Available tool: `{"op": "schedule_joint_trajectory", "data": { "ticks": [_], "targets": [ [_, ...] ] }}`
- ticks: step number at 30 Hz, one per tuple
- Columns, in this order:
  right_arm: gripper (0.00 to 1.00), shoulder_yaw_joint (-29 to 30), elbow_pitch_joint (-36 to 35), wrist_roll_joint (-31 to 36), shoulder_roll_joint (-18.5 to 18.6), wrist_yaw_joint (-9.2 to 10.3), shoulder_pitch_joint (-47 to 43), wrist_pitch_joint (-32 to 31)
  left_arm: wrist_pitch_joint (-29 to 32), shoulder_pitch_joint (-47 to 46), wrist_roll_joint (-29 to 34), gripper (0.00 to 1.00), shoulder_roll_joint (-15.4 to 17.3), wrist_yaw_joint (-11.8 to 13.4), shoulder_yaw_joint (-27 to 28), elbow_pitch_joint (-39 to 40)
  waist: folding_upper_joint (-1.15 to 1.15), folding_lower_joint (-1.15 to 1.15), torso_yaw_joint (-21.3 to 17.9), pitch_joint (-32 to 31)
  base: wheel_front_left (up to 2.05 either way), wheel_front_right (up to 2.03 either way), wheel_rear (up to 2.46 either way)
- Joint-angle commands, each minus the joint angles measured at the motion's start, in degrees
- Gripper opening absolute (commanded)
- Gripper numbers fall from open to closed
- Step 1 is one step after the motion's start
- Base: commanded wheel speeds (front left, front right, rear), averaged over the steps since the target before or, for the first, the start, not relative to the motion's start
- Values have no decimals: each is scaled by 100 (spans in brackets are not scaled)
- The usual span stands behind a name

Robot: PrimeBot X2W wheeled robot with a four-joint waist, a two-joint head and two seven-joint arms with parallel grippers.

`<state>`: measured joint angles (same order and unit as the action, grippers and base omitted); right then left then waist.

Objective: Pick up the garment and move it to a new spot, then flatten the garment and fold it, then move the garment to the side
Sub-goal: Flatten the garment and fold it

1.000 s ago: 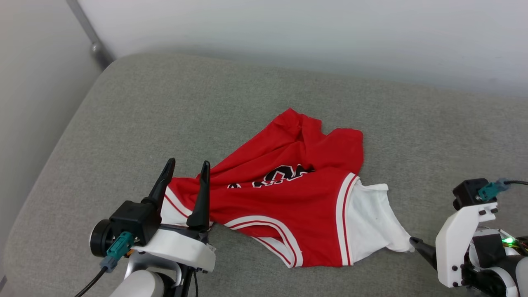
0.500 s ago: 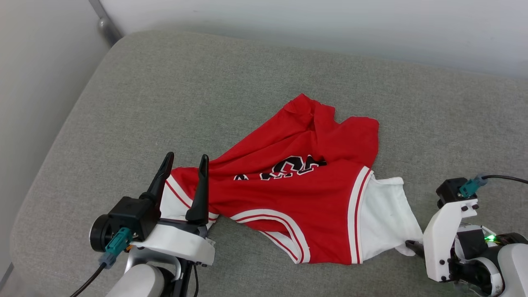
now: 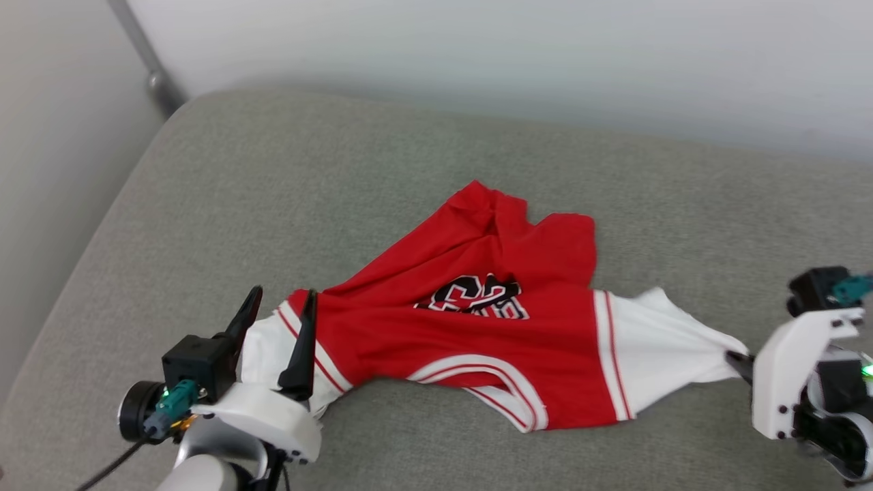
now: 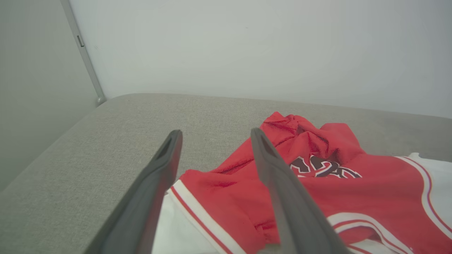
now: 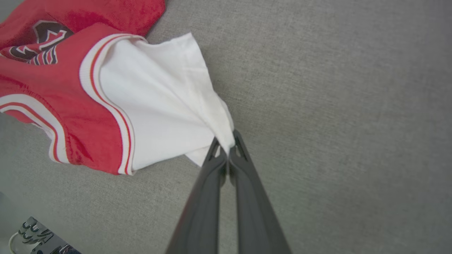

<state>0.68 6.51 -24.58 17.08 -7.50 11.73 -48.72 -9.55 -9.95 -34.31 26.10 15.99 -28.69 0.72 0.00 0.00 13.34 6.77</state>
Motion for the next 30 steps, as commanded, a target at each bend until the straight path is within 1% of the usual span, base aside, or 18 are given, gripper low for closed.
{"op": "schedule_joint_trajectory", "data": {
  "ticks": [1, 4, 7, 9, 13, 14, 17, 18, 20, 24, 25, 26, 27, 28, 30],
  "targets": [
    [0, 128, -30, 85, -14, 3, -157, 48, 117, 69, -65, 100, 87, -50, 17, -11, 0, 0, -158, -162, 0, 0, 0],
    [0, 425, -111, 202, -138, 2, -352, 91, 542, 207, -227, 100, 344, -133, -7, -48, 0, 0, -371, -355, 0, 0, 0],
    [0, 660, -243, 331, -283, 2, -609, 56, 1163, 308, -383, 100, 624, -226, -123, 15, 0, 0, -547, -480, 0, 0, 0],
    [0, 708, -337, 360, -396, 2, -762, 18, 1606, 326, -502, 100, 847, -302, -172, 63, 0, 0, -639, -538, 0, 0, 0],
    [0, 695, -522, 426, -564, 2, -947, -52, 2583, 290, -832, 100, 1288, -550, -295, 84, 0, 0, -781, -577, 0, 0, 0],
    [0, 618, -661, 466, -652, 2, -992, -72, 3227, 191, -1137, 100, 1487, -751, -357, 5, 0, 0, -883, -520, 0, 0, 0],
    [0, 501, -792, 422, -719, 2, -980, -81, 3763, 106, -1428, 100, 1601, -947, -435, -212, 0, 0, -993, -388, 0, 0, 0],
    [0, 357, -989, 387, -738, 2, -838, -2, 4328, -151, -1871, 100, 1466, -1093, -449, -715, 0, 0, -1183, -1, 0, 0, 0],
    [0, 326, -1012, 369, -764, 2, -794, 35, 4443, -234, -1947, 100, 1428, -1139, -468, -913, 0, 0, -1234, 111, 0, 0, 0],
    [0, 312, -995, 340, -770, 2, -692, 104, 4778, -251, -2185, 100, 1163, -1154, -595, -1448, 0, 0, -1306, 267, 0, 0, 0],
    [0, 309, -992, 339, -766, 2, -681, 121, 4889, -226, -2261, 71, 1075, -1161, -645, -1577, 0, 0, -1319, 287, 0, 0, 0],
    [0, 296, -990, 332, -760, 2, -673, 127, 4946, -211, -2315, 44, 993, -1192, -685, -1682, 0, 0, -1331, 298, 0, 0, 0],
    [0, 288, -1005, 317, -754, 2, -659, 158, 4968, -223, -2379, 7, 907, -1212, -695, -1775, 0, 0, -1342, 301, 0, 0, 0],
    [0, 285, -1018, 311, -740, 2, -636, 174, 4992, -233, -2415, 0, 850, -1254, -713, -1852, 0, 0, -1349, 301, 0, 0, 0],
    [0, 276, -1069, 307, -707, 2, -598, 213, 4907, -277, -2417, 0, 767, -1328, -714, -1934, 0, 0, -1349, 281, 0, 0, 0]
  ]
}}
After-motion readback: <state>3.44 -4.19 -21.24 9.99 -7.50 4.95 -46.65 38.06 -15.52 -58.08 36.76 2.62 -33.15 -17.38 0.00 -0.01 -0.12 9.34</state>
